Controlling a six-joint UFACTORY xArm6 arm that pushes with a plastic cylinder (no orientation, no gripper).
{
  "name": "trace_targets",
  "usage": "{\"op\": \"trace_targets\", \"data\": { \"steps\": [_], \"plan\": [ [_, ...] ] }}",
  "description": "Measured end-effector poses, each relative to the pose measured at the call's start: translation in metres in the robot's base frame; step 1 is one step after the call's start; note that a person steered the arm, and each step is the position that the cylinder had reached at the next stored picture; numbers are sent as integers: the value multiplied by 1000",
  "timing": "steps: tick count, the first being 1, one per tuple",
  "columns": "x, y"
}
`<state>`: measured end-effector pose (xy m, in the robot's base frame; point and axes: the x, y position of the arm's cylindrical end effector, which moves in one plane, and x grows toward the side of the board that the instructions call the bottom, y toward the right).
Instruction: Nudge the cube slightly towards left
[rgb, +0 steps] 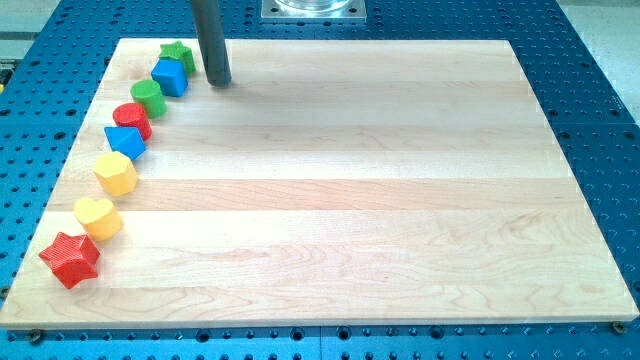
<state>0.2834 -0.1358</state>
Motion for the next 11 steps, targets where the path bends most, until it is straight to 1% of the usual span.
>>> {"op": "trace_targets", "data": {
  "steps": [7, 8, 9, 10, 11],
  "plan": [
    [0, -39],
    [1, -29],
    [21, -4],
    [56, 10],
    [62, 26]
  ]
}}
